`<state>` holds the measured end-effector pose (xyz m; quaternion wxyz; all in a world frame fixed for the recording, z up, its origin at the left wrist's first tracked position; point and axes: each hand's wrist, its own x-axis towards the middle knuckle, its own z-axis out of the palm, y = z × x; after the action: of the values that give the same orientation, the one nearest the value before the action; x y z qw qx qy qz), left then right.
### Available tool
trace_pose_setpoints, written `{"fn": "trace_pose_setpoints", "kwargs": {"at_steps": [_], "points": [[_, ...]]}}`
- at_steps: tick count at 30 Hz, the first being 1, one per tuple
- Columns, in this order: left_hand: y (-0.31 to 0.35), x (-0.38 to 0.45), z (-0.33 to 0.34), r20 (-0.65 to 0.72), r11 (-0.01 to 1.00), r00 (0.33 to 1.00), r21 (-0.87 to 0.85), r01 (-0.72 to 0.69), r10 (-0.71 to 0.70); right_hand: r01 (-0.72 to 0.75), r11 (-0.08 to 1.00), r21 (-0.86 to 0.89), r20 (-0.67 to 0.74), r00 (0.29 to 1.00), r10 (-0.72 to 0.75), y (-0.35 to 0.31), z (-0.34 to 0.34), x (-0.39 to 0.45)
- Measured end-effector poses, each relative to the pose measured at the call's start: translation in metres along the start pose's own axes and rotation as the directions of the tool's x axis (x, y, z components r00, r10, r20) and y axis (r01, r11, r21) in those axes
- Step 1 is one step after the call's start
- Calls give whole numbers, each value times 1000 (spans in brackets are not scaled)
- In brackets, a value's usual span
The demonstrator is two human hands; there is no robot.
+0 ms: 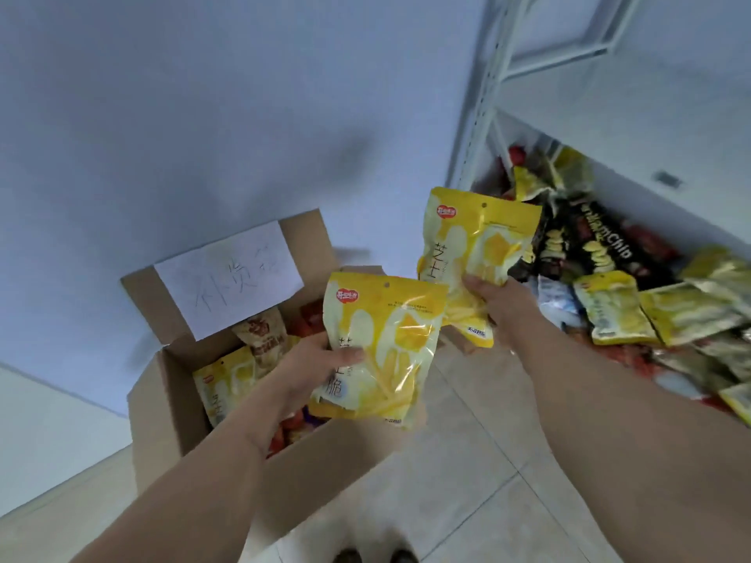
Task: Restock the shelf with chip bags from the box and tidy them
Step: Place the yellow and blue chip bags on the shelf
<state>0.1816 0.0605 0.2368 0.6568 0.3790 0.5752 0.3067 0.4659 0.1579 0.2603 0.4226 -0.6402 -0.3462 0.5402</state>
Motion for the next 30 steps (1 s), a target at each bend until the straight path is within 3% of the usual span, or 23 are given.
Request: {"fn": "trace_pose_setpoints", "kwargs": {"at_steps": [8,12,18,25,30], "points": [[42,-45,129,286,981,945,62,-183,158,126,991,39,-362,926,-104,-33,-164,-115],[38,-62,192,427,977,893,83,-194,141,128,992,24,-492,865,-99,-19,-232,-176],[33,-81,300,533,960,837,153,-235,120,162,985,61,-596,797,-94,-2,-337,-243],[36,-77,467,598,937,789,176,-302,142,217,974,69,-695,711,-109,8,-502,-264],[41,-77,591,604,944,782,145,-295,152,222,972,73,-695,711,-110,5,-626,-262]]}}
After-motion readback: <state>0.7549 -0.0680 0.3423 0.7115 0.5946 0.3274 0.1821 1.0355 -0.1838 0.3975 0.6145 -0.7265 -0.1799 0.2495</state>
